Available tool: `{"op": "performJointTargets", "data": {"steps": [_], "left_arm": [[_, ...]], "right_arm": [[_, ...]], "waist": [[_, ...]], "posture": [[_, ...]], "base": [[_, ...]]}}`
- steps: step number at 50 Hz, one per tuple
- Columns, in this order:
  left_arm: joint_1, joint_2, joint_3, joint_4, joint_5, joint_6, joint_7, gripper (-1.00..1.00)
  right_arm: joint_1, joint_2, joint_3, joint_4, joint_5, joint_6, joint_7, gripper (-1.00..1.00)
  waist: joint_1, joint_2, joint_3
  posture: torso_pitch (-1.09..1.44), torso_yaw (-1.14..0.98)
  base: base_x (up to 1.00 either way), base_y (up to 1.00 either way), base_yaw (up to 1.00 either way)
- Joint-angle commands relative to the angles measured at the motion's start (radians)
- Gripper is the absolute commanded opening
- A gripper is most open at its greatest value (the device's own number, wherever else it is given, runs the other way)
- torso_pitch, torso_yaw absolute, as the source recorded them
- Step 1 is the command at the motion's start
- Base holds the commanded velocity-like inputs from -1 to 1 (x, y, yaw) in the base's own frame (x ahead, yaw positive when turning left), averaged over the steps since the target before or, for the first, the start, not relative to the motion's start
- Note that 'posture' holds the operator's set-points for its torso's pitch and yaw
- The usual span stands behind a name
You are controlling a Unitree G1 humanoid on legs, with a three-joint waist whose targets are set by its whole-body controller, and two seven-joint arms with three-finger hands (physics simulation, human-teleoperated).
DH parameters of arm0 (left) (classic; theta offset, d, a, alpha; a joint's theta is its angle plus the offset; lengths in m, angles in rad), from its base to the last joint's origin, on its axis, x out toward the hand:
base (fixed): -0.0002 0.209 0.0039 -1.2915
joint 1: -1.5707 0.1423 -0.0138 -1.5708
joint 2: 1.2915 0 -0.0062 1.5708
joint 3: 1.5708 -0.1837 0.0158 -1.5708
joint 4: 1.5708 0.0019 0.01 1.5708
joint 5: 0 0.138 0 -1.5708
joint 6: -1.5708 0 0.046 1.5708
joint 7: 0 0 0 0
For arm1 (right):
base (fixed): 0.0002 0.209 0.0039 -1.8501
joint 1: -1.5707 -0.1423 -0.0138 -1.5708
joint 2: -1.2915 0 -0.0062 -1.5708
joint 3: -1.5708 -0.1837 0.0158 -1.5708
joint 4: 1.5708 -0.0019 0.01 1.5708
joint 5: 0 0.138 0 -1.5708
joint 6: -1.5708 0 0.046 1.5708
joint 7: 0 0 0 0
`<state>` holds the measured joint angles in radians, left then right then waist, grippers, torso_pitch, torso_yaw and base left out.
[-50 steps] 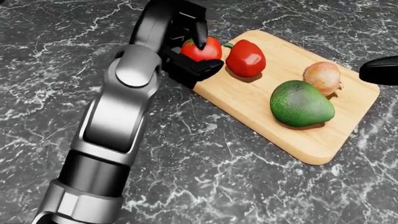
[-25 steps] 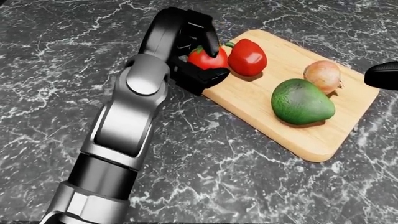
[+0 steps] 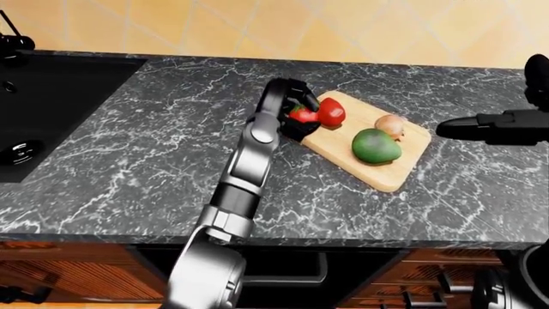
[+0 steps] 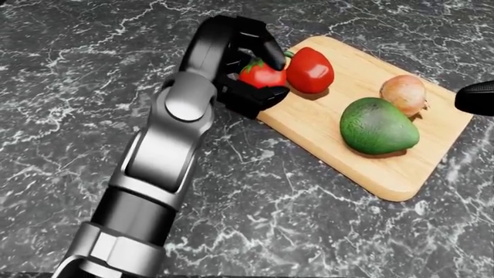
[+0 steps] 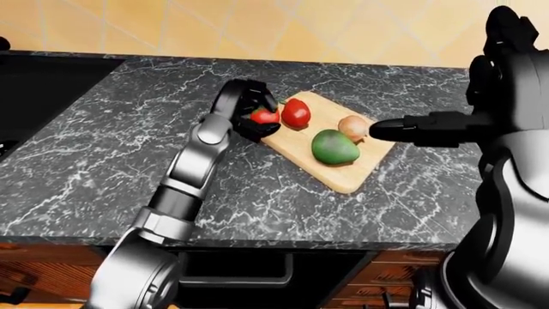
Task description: Place the avocado, onion, tomato and bell pepper on the cutting board.
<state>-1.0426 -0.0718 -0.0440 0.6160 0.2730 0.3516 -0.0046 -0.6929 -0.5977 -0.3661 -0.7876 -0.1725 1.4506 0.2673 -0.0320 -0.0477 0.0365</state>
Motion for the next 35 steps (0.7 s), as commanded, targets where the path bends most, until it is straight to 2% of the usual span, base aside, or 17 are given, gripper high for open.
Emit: {"op": "performJointTargets", "data": {"steps": [1,13,16,24,26,32,35], "left_arm": [[-0.041,0.0,0.002,-0.046,0.001,-0.037,0.008,-0.51],[-0.043,-0.002,0.003,-0.042,0.001,-0.038,0.01,-0.39],[-0.045,-0.003,0.002,-0.043,0.001,-0.035,0.009,-0.26],[-0.049,-0.002,0.003,-0.037,0.0,-0.036,0.009,-0.18],[-0.05,-0.001,0.004,-0.037,0.0,-0.037,0.009,-0.09],[-0.048,0.0,0.002,-0.039,0.003,-0.035,0.009,-0.06],[-0.046,0.001,0.003,-0.038,0.005,-0.037,0.011,0.02]], "right_arm": [[-0.02,-0.015,-0.011,-0.013,-0.009,-0.026,-0.005,1.0],[-0.01,-0.023,-0.024,-0.029,-0.008,-0.014,0.005,1.0],[-0.016,-0.023,-0.023,-0.023,-0.008,-0.016,0.003,1.0],[-0.035,-0.009,0.005,0.017,-0.013,-0.045,-0.019,1.0],[-0.04,-0.015,0.003,0.019,-0.012,-0.042,-0.016,1.0],[-0.031,-0.025,-0.011,-0.002,-0.009,-0.025,-0.003,1.0],[-0.027,-0.026,-0.014,-0.005,-0.009,-0.026,-0.002,1.0]], "waist": [[0.001,-0.007,-0.028],[0.0,-0.008,-0.028],[-0.001,-0.007,-0.028],[-0.003,-0.005,-0.028],[-0.003,-0.005,-0.028],[-0.002,-0.005,-0.027],[-0.002,-0.006,-0.027]], "posture": [[0.0,-0.09],[0.0,-0.09],[0.0,-0.09],[0.0,-0.09],[0.0,-0.09],[0.0,-0.09],[0.0,-0.09]], "base": [[0.0,0.0,0.0],[0.0,0.0,0.0],[0.0,0.0,0.0],[0.0,0.0,0.0],[0.0,0.0,0.0],[0.0,0.0,0.0],[0.0,0.0,0.0]]}}
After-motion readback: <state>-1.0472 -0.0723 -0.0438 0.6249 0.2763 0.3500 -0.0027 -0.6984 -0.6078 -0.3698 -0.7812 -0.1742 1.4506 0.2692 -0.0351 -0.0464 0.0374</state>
